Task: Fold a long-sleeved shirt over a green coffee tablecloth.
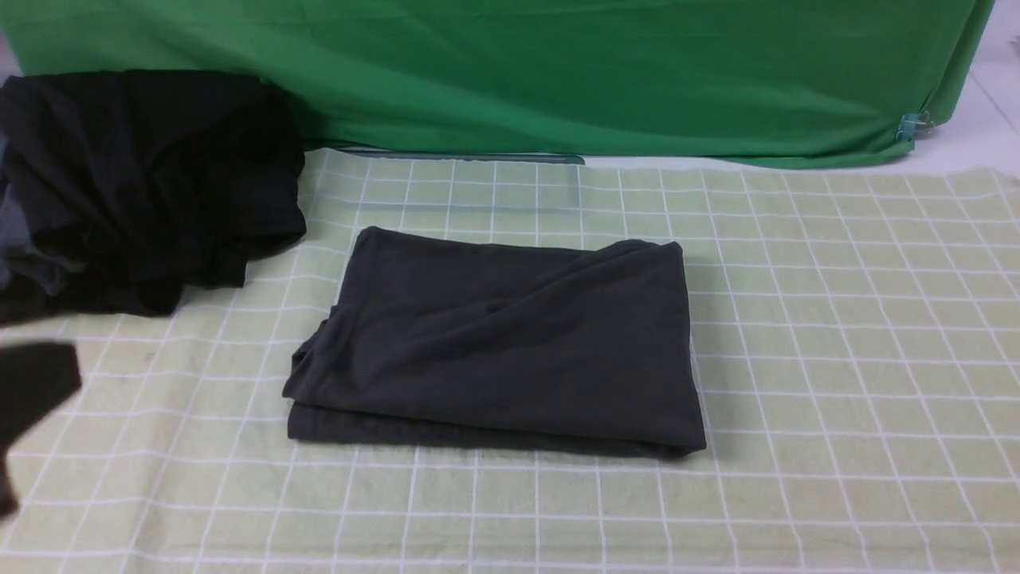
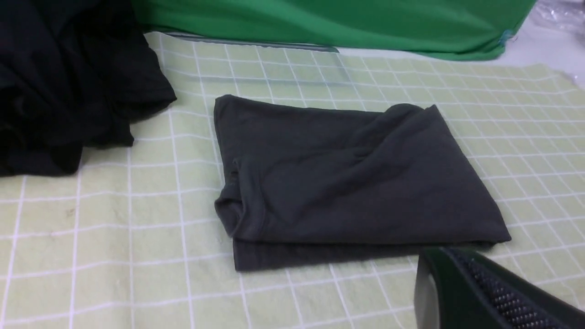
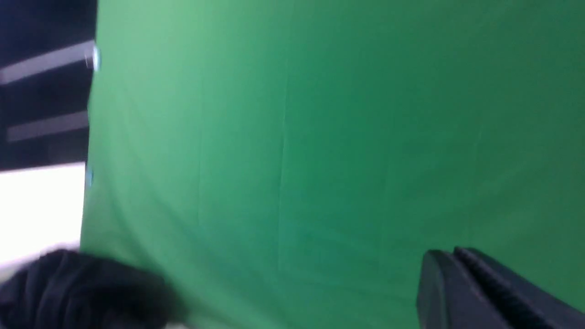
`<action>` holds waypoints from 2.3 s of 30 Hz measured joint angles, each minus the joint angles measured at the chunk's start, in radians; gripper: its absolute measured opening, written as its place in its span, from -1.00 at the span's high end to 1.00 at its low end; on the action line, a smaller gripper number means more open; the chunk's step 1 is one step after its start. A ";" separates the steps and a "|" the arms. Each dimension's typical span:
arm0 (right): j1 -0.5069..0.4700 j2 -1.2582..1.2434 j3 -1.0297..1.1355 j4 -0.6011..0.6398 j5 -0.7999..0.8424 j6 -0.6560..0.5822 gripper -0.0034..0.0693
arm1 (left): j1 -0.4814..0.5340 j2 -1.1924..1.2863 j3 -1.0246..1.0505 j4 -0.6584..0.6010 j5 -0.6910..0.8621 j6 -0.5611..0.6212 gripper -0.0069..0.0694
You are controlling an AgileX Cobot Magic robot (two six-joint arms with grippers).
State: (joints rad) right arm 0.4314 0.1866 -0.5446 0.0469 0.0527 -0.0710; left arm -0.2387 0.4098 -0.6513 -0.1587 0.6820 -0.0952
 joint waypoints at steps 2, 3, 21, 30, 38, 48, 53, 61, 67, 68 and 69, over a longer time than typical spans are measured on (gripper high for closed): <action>0.000 -0.072 0.064 0.000 -0.039 0.000 0.89 | 0.000 -0.076 0.060 -0.003 -0.022 -0.013 0.83; 0.000 -0.085 0.069 0.000 -0.041 0.000 0.89 | 0.000 -0.083 0.072 -0.003 -0.027 -0.014 0.83; 0.000 -0.167 0.119 -0.002 -0.093 0.000 0.70 | 0.000 -0.201 0.160 0.004 -0.096 -0.032 0.83; 0.000 -0.167 0.119 -0.003 -0.093 0.000 0.65 | 0.000 -0.201 0.160 0.011 -0.096 -0.032 0.83; 0.000 -0.167 0.119 -0.003 -0.093 0.000 0.61 | 0.001 -0.202 0.163 0.090 -0.104 -0.024 0.83; 0.000 -0.167 0.119 -0.003 -0.094 0.000 0.54 | 0.223 -0.358 0.473 0.131 -0.444 0.095 0.82; 0.000 -0.167 0.119 -0.003 -0.094 0.000 0.52 | 0.272 -0.407 0.638 0.136 -0.485 0.100 0.81; 0.000 -0.167 0.119 -0.003 -0.094 0.000 0.48 | 0.271 -0.407 0.659 0.148 -0.465 0.102 0.81; 0.000 -0.167 0.119 -0.003 -0.094 0.000 0.45 | 0.271 -0.407 0.659 0.150 -0.491 0.102 0.81; 0.000 -0.167 0.119 -0.003 -0.094 0.000 0.44 | 0.271 -0.407 0.659 0.150 -0.493 0.102 0.81; 0.000 -0.167 0.119 -0.003 -0.094 0.000 0.44 | 0.271 -0.407 0.659 0.150 -0.494 0.102 0.81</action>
State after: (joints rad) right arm 0.4314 0.0192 -0.4253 0.0442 -0.0414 -0.0710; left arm 0.0327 0.0027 0.0073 -0.0092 0.1881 0.0071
